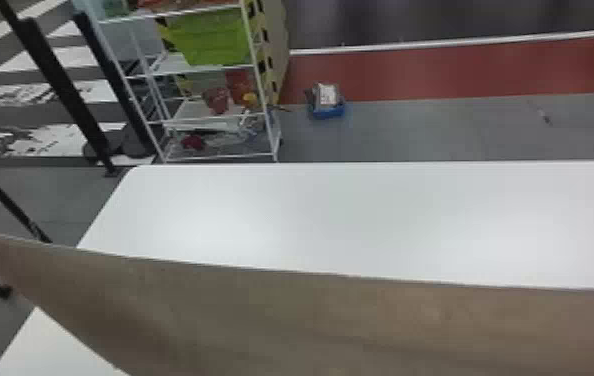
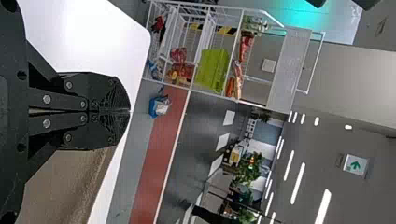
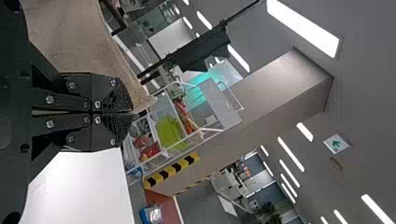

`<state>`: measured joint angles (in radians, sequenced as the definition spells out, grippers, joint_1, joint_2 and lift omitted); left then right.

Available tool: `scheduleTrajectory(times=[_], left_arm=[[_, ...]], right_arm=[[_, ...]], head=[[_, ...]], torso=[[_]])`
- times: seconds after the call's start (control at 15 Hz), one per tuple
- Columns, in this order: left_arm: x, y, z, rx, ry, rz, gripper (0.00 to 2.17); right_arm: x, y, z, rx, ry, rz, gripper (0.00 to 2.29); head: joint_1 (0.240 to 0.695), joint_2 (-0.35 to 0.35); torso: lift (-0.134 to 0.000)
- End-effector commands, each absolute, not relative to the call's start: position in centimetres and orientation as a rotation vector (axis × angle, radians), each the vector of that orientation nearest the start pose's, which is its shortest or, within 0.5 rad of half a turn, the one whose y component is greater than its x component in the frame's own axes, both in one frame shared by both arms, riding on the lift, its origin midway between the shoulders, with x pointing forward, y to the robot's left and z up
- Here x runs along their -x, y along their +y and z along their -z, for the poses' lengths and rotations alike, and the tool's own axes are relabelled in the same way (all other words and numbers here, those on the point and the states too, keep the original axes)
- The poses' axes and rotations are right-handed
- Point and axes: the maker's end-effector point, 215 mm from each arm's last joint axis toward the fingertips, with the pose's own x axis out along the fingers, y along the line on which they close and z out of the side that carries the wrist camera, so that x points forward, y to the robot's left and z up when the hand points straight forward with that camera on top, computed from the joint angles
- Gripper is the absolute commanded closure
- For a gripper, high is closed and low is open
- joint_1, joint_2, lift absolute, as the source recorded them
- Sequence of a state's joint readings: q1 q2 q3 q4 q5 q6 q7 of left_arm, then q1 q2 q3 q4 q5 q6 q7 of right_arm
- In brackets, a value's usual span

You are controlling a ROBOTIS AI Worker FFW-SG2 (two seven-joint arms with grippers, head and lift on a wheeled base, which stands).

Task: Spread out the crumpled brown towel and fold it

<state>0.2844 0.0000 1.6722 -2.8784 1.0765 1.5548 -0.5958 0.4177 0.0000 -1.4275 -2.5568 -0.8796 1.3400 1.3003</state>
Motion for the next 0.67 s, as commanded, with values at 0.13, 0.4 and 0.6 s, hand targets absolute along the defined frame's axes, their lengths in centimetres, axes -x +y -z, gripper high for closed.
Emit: scheduleTrajectory(times=[0.13, 0.4, 0.6], left_arm=[[-26.4, 43.5, 18.4, 0.251, 0.356, -0.101, 1.88], [-30.9, 42.5, 23.4, 0.251, 0.467, -0.106, 1.88], [-35.2, 40.8, 26.9, 0.246, 0.535, -0.106, 1.88]], right_arm=[[-30.4, -37.3, 22.9, -0.494, 0.214, -0.508, 1.48], [-36.7, -37.2, 26.7, -0.425, 0.244, -0.468, 1.48], [-39.9, -38.0, 28.6, -0.378, 0.248, -0.445, 1.48]], head=[[0.695, 0.134], [0.695, 0.124], [0.695, 0.103]], torso=[[-0.124], [-0.124], [-0.124]])
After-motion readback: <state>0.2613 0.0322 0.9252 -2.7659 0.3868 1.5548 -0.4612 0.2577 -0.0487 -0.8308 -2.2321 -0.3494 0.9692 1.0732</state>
